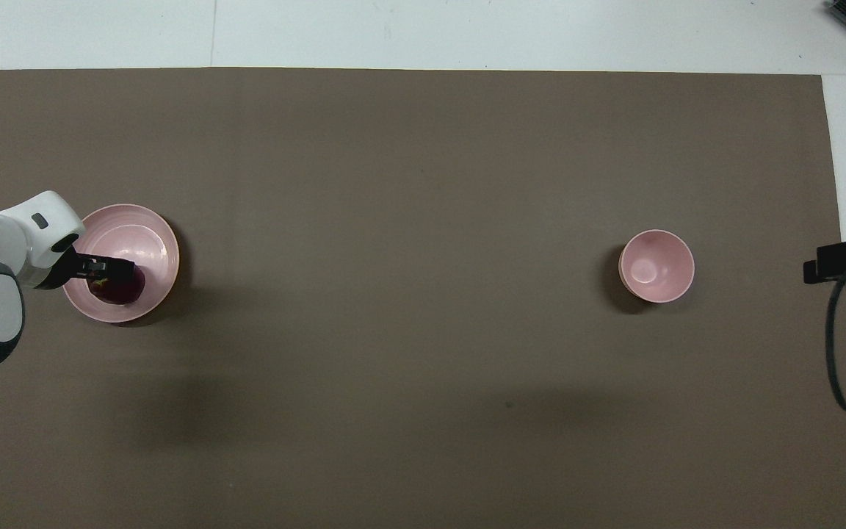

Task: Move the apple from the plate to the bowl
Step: 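Reach the left gripper down into the pink bowl and grasp the apple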

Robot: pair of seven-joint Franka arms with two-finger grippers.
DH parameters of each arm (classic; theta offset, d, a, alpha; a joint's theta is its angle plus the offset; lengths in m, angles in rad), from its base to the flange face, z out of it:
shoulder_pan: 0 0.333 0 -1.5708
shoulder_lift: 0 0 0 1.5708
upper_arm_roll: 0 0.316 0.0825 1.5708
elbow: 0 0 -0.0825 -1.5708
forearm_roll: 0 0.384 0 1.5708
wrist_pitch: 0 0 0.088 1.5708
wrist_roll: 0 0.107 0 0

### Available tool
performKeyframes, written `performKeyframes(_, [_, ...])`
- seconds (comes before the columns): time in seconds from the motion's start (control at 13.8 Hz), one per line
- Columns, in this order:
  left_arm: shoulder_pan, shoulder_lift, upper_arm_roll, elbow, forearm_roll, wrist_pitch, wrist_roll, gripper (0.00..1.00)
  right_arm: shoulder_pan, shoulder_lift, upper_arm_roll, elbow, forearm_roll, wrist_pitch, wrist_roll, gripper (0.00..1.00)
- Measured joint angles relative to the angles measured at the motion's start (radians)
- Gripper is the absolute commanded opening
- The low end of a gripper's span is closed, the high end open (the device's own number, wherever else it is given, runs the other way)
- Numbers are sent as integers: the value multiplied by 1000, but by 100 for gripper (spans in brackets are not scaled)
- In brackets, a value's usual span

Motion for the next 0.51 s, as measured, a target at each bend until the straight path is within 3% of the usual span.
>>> performKeyframes(0.51, [0, 9, -6, -32, -13, 73, 11, 100, 0, 0, 0, 0, 0, -5, 0, 100])
